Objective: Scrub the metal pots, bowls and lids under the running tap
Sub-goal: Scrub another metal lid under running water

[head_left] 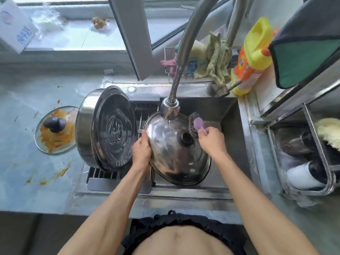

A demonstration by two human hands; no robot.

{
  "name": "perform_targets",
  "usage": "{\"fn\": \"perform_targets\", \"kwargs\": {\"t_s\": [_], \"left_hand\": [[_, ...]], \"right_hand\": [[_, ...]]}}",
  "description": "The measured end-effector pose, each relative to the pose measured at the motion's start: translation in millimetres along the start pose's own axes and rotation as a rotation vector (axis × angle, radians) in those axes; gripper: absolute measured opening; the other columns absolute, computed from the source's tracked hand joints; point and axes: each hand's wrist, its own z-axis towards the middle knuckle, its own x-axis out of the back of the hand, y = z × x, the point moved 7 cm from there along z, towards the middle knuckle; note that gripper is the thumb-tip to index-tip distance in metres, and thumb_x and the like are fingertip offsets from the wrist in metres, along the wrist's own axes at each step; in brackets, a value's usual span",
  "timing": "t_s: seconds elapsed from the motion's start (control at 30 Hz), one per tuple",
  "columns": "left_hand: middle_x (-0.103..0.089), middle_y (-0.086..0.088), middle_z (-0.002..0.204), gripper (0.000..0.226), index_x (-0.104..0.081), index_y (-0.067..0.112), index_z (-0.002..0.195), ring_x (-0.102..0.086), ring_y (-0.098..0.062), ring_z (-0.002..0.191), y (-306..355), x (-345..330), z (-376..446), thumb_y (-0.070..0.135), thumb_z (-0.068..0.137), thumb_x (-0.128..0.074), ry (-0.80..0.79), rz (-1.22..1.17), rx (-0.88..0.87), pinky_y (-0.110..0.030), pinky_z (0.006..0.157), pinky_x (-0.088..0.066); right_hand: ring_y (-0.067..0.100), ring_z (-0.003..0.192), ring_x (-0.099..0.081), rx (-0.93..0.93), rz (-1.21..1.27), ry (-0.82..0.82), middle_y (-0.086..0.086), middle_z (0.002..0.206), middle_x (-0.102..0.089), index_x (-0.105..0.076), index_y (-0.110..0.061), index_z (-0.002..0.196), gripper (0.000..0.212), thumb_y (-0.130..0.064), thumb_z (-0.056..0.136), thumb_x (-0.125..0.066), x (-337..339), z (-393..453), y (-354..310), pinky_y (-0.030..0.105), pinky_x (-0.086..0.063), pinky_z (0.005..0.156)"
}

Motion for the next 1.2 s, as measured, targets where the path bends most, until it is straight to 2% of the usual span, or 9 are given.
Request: {"fn": "perform_targets", "kwargs": {"t_s": [0.1,0.27,0.47,0.6,0.7,0.8,0.93,1.13,1.2], "left_hand": [[-0.074,-0.006,0.082,0.052,-0.066,0.014,0.076,-0.071,-0.023,0.084,-9,4,4,0.052,0.104,-0.047,-0.007,-0.052,0.045,-0.041,0.088,-0.056],[-0.067,-0.003,0.069,0.048,-0.063,0.014,0.071,-0.065,-0.02,0.069,-6,3,5,0.047,0.104,-0.052,0.02,-0.1,0.023,-0.036,0.071,-0.054],[-0.07,0.004,0.075,0.042,-0.065,0.013,0.079,-0.067,-0.009,0.07,-5,10,6,0.042,0.107,-0.049,0.053,-0.107,0.021,-0.022,0.064,-0.055],[-0.075,0.0,0.093,0.038,-0.071,0.014,0.095,-0.071,-0.014,0.088,-9,12,1,0.044,0.105,-0.051,0.024,-0.183,0.051,-0.027,0.077,-0.057],[-0.076,-0.004,0.094,0.039,-0.071,0.013,0.092,-0.072,-0.02,0.093,-17,5,-3,0.045,0.104,-0.052,-0.021,-0.23,0.091,-0.034,0.084,-0.059],[-0.078,-0.009,0.104,0.04,-0.073,0.015,0.096,-0.073,-0.025,0.103,-28,-7,-5,0.05,0.102,-0.054,-0.104,-0.223,0.107,-0.041,0.094,-0.058],[-0.077,-0.012,0.112,0.049,-0.073,0.013,0.109,-0.074,-0.024,0.104,-24,-20,-14,0.055,0.095,-0.052,-0.191,-0.257,0.067,-0.039,0.094,-0.056],[-0.077,-0.011,0.109,0.039,-0.071,0.013,0.109,-0.073,-0.024,0.1,-20,-22,-11,0.044,0.104,-0.049,-0.293,-0.16,0.077,-0.037,0.09,-0.058],[-0.077,-0.009,0.097,0.032,-0.071,0.01,0.102,-0.071,-0.021,0.084,-20,-20,-9,0.038,0.104,-0.055,-0.322,-0.083,0.08,-0.034,0.076,-0.057]], "right_hand": [[0.036,0.078,-0.057,0.024,0.017,0.049,0.013,0.081,-0.066,-0.062,-0.013,0.078,0.028,-0.031,0.097,-0.051,7,-19,16,0.036,-0.04,0.065],[0.04,0.072,-0.056,0.058,-0.043,0.08,0.013,0.07,-0.063,-0.06,-0.01,0.071,0.034,-0.033,0.095,-0.053,6,-38,29,0.04,-0.045,0.061],[0.034,0.078,-0.06,0.025,0.028,0.075,0.009,0.08,-0.068,-0.067,-0.013,0.084,0.023,-0.03,0.094,-0.055,-3,-42,19,0.037,-0.049,0.066],[0.027,0.086,-0.057,-0.156,0.231,0.035,0.005,0.09,-0.065,-0.065,-0.011,0.095,0.024,-0.034,0.088,-0.064,-2,-35,22,0.028,-0.036,0.07],[0.032,0.092,-0.066,-0.225,0.356,0.018,0.006,0.086,-0.068,-0.071,-0.009,0.093,0.035,-0.041,0.077,-0.073,-4,-30,22,0.034,-0.049,0.073],[0.027,0.094,-0.068,-0.151,0.352,0.034,0.003,0.095,-0.074,-0.075,-0.02,0.107,0.046,-0.048,0.072,-0.078,1,-29,11,0.033,-0.053,0.081],[0.025,0.104,-0.066,-0.088,0.257,0.045,0.001,0.109,-0.074,-0.069,-0.028,0.121,0.062,-0.057,0.067,-0.081,8,-28,-4,0.026,-0.047,0.078],[0.023,0.109,-0.065,-0.08,0.287,0.039,-0.004,0.115,-0.07,-0.062,-0.035,0.128,0.074,-0.057,0.059,-0.077,4,-24,-12,0.033,-0.052,0.089],[0.021,0.111,-0.064,-0.091,0.324,0.039,-0.004,0.12,-0.068,-0.063,-0.029,0.127,0.069,-0.05,0.064,-0.08,3,-20,-11,0.027,-0.048,0.086]]}}
